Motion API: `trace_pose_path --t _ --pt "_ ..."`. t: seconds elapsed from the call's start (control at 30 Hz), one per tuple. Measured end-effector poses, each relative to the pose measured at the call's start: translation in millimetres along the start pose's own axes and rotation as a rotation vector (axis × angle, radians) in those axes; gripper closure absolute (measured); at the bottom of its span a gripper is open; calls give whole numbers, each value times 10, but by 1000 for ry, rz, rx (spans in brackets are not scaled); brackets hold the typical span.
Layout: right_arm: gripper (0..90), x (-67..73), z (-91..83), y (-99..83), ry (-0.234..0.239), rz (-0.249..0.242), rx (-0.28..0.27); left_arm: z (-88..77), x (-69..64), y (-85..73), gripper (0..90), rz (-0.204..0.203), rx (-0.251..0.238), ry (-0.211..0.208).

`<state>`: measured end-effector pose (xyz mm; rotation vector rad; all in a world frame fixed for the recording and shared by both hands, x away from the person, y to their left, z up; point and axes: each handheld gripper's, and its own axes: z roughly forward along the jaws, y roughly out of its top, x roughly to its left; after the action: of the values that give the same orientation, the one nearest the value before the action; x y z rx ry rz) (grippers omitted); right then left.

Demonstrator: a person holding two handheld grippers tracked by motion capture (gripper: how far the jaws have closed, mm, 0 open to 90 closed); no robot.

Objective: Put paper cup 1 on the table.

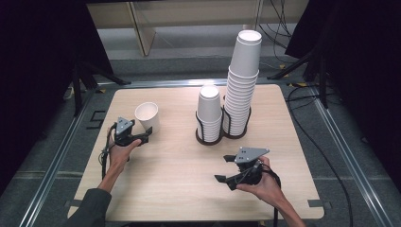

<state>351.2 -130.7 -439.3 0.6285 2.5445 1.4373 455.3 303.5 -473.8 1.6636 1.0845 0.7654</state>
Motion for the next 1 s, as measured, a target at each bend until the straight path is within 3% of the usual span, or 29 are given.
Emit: trace_pose_path --t 0.07,0.2,0.37,0.53,0.6,0.7,0.73,0.77,0.93,0.97,1.0 --pt "220 -20 -23 3 -18 5 -18 -81 -27 6 144 -20 -9 -8" --pt "216 -60 -45 -11 -47 44 -23 -232 -132 0 145 10 4 -32" --pt "209 -135 -115 -19 -111 98 -52 -461 -278 -4 145 -24 -21 -73" --pt "203 -206 -218 9 -170 113 -80 -643 -435 -32 145 -3 -33 -104" --pt "200 -233 -258 13 -186 129 -88 -704 -491 -43 145 -15 -40 -127" --pt "197 -262 -302 8 -206 175 -117 -811 -569 -62 145 -15 -51 -143" --pt "197 -297 -332 9 -227 148 -118 -840 -596 -69 145 -12 -51 -149" --pt "197 -306 -352 6 -219 174 -123 -874 -626 -74 145 -8 -45 -150" --pt "190 -422 -448 -26 -276 157 -116 -990 -776 -149 145 7 -48 -175" --pt "188 -422 -457 -29 -260 193 -110 -1023 -809 -174 145 11 -42 -178" --pt "183 -463 -479 -37 -281 177 -117 -1037 -830 -191 145 11 -44 -181"
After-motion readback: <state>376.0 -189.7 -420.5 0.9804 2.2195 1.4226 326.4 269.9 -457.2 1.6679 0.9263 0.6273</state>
